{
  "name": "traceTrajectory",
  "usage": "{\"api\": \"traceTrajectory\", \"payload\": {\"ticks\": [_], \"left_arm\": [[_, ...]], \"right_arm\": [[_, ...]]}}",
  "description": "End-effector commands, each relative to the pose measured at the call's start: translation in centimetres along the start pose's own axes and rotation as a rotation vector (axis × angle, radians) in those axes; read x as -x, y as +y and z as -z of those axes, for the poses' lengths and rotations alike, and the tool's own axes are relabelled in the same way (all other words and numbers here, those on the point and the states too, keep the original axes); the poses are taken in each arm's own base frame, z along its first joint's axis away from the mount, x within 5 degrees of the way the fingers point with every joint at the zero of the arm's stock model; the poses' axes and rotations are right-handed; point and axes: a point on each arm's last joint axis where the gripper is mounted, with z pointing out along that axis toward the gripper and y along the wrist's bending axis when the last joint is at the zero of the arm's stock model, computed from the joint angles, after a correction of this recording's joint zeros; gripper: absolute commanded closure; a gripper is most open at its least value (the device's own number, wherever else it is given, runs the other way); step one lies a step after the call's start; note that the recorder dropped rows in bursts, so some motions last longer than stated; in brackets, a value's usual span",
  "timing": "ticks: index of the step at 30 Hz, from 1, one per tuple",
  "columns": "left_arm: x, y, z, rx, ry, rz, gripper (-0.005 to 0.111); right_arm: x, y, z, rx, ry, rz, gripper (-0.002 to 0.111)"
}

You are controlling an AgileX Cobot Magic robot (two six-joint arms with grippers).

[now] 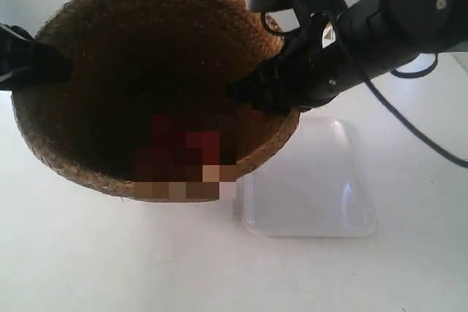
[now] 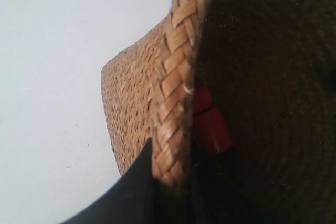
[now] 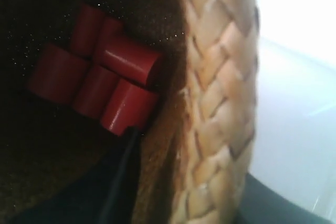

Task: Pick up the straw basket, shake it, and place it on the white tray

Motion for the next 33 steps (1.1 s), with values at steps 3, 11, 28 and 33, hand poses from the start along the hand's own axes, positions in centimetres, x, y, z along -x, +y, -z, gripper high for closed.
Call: {"api": "traceTrajectory", "payload": {"ticks": [3, 11, 28, 33], "left_arm": [[3.2, -1.9, 4.5, -0.036, -0.187, -0.127, 0.107], [2.1, -0.7, 1.4, -0.026, -0.096, -0.047, 0.107], [1.3, -0.4, 1.1, -0.019, -0.049, -0.059, 0.107], [0.5, -0.1, 0.4, -0.013, -0.021, -0.049, 0.107]], "right_arm": [[2.1, 1.0, 7.9, 0.067, -0.339, -0.011, 0.108], [0.0, 0.4, 3.7, 0.038, -0.200, -0.009, 0.108], [-1.5, 0.3, 0.3, 0.025, -0.012, -0.010, 0.108], [-1.5, 0.3, -0.2, 0.024, -0.011, -0.010, 0.108]]}}
